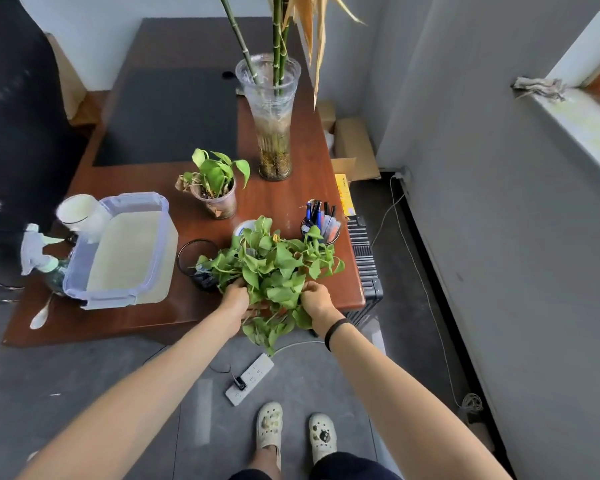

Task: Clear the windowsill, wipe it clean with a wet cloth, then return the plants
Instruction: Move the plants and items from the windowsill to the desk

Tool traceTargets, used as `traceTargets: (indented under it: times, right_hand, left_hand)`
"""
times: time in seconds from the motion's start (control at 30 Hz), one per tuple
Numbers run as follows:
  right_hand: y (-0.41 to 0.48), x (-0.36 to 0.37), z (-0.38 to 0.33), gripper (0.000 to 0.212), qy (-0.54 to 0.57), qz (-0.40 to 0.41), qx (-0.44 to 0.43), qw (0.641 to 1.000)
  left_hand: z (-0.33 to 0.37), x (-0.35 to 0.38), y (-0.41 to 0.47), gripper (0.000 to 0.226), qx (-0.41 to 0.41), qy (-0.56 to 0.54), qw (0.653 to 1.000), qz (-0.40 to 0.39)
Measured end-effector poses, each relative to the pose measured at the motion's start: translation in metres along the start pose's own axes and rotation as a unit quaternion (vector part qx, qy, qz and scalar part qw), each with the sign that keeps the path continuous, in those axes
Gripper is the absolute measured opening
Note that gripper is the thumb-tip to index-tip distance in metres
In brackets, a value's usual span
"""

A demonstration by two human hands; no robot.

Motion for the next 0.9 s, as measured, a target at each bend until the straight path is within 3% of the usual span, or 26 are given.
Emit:
traceTargets:
  times: [0.47, 0.9]
  right_hand:
    - [-0.002, 0.003, -0.004, 0.031, 0.043, 0.046, 0.020, 0.998]
    - [-0.013, -0.006, -0.002, 0.029, 0.059, 0.089, 0.038, 0.994]
  left_hand:
    - [0.016, 0.002, 0.009, 0.019, 0.009, 0.035, 0.998, -0.046]
    - [0.021, -0.015, 0.012, 0.036, 0.048, 0.132, 0.990, -0.027]
Point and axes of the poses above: each hand's wrist, its own y-axis towards the middle knuckle, its own x-axis out of the palm, z = x × y, the point moved 6 cm from there along y, towards the middle knuckle
